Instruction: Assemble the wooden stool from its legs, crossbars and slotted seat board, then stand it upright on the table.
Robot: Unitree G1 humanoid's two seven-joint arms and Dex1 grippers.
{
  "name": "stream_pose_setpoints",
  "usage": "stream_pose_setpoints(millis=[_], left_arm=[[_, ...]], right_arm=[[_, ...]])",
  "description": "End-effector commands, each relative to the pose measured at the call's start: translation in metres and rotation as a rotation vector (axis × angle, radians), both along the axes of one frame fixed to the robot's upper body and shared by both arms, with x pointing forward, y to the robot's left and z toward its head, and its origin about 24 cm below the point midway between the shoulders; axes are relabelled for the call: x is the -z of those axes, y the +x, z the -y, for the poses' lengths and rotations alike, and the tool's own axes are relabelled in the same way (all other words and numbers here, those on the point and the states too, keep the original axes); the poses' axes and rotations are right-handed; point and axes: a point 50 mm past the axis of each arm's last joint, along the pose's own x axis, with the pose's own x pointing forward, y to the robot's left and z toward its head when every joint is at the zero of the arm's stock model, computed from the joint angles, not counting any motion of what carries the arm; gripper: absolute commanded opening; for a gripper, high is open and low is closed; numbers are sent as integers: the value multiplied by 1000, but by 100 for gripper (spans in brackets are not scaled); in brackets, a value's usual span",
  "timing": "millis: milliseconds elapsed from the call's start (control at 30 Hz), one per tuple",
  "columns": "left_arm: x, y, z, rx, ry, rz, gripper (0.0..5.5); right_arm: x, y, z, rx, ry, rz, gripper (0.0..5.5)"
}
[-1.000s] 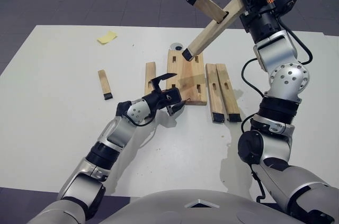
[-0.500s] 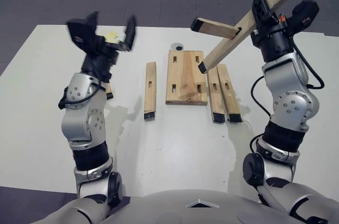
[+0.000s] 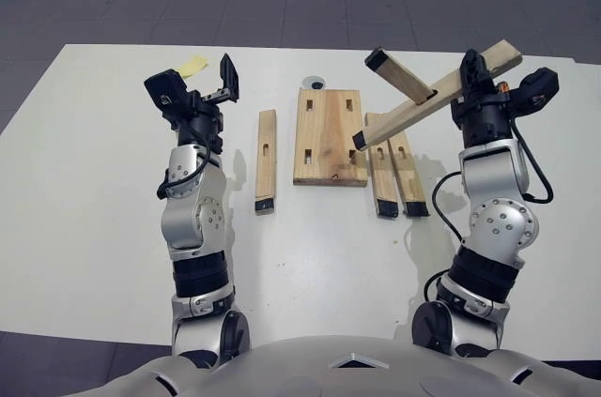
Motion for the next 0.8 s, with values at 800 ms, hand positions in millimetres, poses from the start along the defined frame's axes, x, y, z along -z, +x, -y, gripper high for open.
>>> stream_pose_setpoints(millis=[800], left_arm=[[-28, 12, 15, -10, -75, 114, 540]], right_arm=[[36, 3, -14, 43, -277, -77, 100]])
